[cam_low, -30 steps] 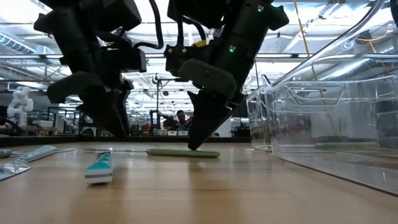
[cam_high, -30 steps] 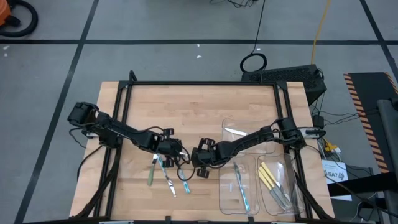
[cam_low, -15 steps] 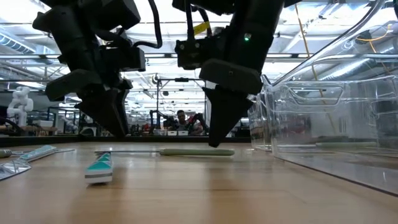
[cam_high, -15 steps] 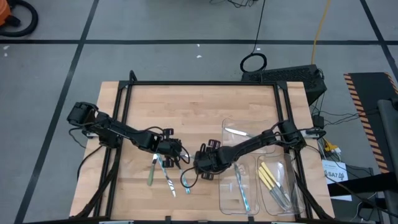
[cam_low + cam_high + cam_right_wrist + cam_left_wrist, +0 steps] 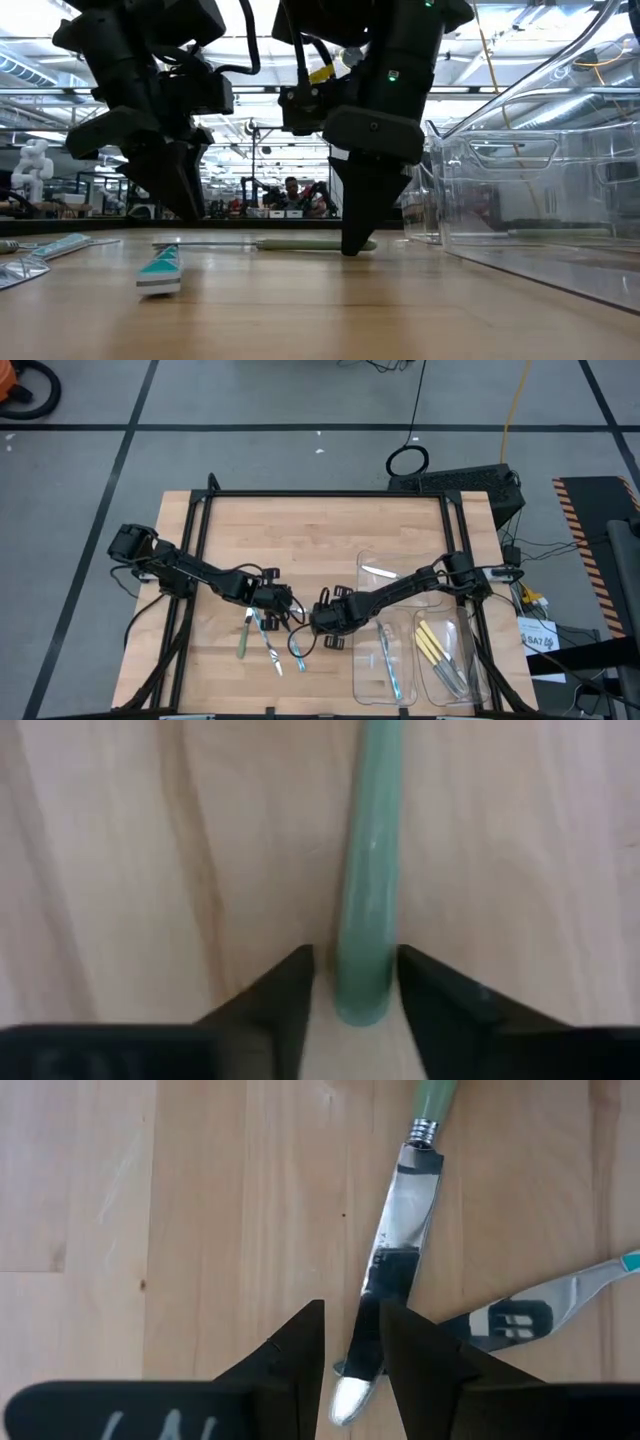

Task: Sort silverware by color (type)
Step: Put the green knife into the top transparent bin

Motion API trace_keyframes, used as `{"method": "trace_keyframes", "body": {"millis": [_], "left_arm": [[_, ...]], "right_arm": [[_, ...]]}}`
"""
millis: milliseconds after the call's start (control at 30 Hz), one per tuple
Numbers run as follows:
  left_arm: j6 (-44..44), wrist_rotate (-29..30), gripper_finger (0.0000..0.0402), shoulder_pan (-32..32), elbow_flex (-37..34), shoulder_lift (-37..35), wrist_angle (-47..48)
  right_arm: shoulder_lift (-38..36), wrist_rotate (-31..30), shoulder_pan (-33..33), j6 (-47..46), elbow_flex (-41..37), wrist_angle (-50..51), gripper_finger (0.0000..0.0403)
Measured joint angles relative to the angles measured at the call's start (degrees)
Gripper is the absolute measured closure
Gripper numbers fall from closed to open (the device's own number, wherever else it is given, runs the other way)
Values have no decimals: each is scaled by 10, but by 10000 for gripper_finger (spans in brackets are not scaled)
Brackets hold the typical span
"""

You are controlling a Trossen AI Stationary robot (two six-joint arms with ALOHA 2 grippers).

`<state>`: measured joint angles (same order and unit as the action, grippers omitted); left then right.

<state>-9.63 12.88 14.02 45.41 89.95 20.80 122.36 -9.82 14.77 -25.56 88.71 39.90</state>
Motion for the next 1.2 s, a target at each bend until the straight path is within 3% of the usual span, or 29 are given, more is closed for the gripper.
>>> {"method": "trace_keyframes", "body": {"millis": [133, 233, 367, 900, 1033, 1200], "left_arm": [[1, 0, 293, 0, 0, 0, 0], [1, -7, 293, 1, 0, 0, 1], [-1, -9, 293, 8, 0, 0, 2], [-9, -18, 293, 19, 0, -9, 9], [-2, -19, 293, 23, 0, -9, 9], [-3, -19, 293, 23, 0, -9, 7]], "right_arm": [[0, 12, -1, 9, 0, 0, 345], [1, 11, -1, 14, -1, 0, 347], [-3, 6, -2, 19, -1, 0, 401], [-10, -9, -2, 24, -2, 2, 401], [-11, -33, 4, 27, -2, -6, 365], [-12, -67, 11, 35, 3, -5, 292]]}}
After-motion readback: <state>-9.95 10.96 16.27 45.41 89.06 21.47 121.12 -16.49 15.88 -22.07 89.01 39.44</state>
